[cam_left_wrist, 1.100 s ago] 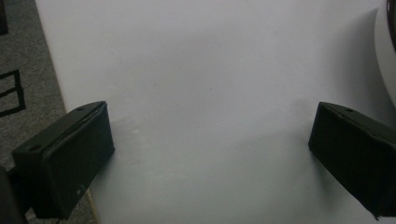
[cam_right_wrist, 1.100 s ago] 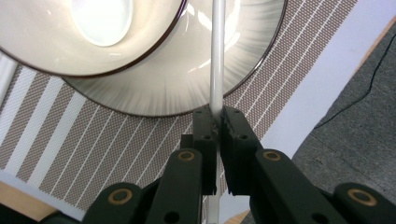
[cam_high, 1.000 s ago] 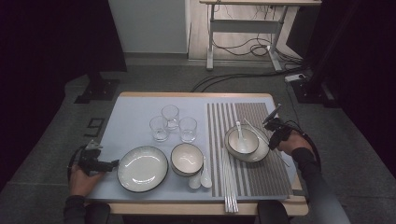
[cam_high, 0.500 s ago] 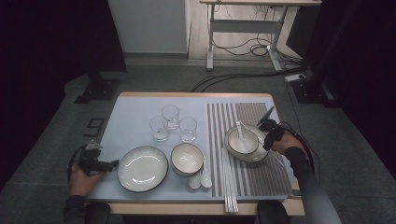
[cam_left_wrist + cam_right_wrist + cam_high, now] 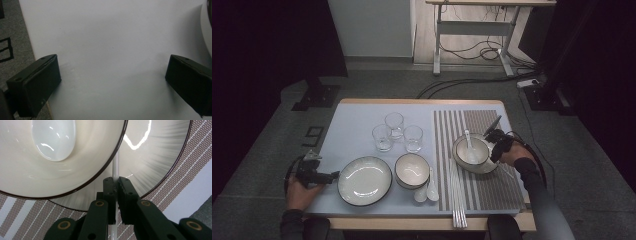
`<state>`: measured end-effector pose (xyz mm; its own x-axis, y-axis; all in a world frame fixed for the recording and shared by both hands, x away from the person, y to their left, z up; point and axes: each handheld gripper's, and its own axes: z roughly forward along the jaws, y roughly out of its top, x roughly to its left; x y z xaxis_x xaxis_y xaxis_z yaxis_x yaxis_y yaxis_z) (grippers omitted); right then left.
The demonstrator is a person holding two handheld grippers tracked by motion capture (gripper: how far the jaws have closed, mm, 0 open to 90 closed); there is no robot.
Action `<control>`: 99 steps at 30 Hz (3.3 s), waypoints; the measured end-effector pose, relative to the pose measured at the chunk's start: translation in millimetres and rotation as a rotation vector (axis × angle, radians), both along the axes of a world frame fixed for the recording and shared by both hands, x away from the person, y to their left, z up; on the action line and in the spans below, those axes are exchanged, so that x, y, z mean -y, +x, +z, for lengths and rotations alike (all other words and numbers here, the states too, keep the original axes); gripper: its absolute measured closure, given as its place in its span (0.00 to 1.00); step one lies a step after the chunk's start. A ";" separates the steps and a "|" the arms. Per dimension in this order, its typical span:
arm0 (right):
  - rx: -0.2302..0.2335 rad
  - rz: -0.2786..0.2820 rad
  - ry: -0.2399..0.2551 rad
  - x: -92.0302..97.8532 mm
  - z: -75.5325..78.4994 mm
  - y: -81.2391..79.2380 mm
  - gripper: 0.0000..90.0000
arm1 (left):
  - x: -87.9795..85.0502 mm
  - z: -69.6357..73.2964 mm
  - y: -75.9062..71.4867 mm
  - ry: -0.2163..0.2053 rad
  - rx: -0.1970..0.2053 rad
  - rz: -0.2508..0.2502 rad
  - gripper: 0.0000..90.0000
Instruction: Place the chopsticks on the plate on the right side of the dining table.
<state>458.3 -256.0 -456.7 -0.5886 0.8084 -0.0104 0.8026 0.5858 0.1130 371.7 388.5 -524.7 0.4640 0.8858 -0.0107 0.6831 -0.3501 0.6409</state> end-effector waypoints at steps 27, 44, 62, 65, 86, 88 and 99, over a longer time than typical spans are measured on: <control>0.106 -0.049 0.060 21.4 26.6 -28.4 0.38 | 0.1 0.0 -0.2 0.000 0.000 0.000 0.00; 0.127 -0.139 0.088 55.2 17.5 -75.7 0.35 | 0.2 0.1 -0.3 0.001 0.000 0.000 0.00; 0.075 -0.208 0.100 71.4 -5.9 -86.3 0.50 | 0.2 0.1 -0.4 0.001 0.000 0.000 0.00; 0.066 -0.206 0.110 71.5 -8.1 -85.5 0.58 | 0.2 0.1 -0.3 0.001 0.000 0.000 0.00; 0.065 -0.229 0.118 75.7 -13.4 -71.0 0.81 | 0.2 0.1 -0.3 0.001 0.000 0.000 0.00; 0.067 -0.233 0.117 76.8 -13.9 -69.5 0.82 | 0.2 0.1 -0.3 0.001 0.000 0.000 0.00; 0.071 -0.233 0.111 81.6 -14.9 -63.0 0.88 | 0.2 0.0 -0.3 0.001 0.000 0.000 0.00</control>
<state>395.3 -337.6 -471.6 -0.3875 0.9204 0.0515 0.9019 0.3670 0.2276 371.4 388.3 -524.7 0.4642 0.8857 -0.0097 0.6828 -0.3509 0.6408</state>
